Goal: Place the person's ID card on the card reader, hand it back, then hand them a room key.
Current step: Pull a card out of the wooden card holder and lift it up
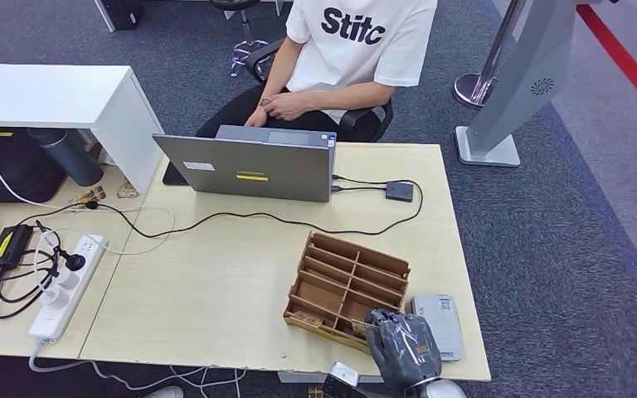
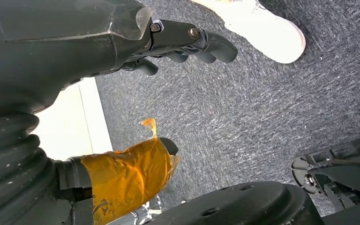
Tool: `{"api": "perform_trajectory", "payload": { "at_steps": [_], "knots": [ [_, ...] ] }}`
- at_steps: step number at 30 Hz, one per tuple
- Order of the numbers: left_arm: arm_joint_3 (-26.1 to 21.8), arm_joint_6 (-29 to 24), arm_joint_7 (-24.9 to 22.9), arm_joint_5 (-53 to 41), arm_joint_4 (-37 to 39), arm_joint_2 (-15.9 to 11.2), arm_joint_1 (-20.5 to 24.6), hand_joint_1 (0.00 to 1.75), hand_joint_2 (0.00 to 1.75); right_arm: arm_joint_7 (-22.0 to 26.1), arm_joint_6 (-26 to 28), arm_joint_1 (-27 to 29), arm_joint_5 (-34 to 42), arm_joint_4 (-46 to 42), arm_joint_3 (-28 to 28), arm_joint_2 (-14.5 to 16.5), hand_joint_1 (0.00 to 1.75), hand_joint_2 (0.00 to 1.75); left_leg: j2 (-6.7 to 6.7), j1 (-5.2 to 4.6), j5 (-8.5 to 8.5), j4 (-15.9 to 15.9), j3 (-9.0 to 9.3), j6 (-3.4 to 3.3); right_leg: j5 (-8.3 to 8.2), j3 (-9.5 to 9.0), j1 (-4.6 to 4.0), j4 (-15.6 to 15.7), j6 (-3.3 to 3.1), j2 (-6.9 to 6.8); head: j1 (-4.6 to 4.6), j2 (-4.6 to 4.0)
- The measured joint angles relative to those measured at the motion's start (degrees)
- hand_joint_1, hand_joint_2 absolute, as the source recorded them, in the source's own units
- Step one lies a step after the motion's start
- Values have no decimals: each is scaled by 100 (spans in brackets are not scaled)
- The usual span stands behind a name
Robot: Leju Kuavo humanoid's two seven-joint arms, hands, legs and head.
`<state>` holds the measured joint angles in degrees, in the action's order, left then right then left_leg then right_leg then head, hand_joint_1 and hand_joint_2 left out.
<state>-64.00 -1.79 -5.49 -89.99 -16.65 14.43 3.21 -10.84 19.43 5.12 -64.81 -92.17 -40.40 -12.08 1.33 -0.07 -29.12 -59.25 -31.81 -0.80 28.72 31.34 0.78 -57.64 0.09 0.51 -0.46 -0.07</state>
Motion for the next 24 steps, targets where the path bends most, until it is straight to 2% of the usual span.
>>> {"api": "perform_trajectory", "payload": {
  "at_steps": [14,19,24],
  "knots": [
    [24,0,0,0,0,-2,2,0,175,78,76,-1,-24,3,-7,13,175,175,0,0,0,0,0,0,0,0,0,0,0,0,-1,0],
    [54,-4,0,19,0,-2,1,0,175,189,640,50,-213,-148,-9,14,175,175,0,0,0,0,0,0,0,1,0,0,0,0,-1,0],
    [55,-24,0,66,0,3,0,0,175,230,1351,241,-460,-665,42,16,175,175,-1,0,0,0,-1,0,0,2,0,0,0,0,-1,0]
  ]
}}
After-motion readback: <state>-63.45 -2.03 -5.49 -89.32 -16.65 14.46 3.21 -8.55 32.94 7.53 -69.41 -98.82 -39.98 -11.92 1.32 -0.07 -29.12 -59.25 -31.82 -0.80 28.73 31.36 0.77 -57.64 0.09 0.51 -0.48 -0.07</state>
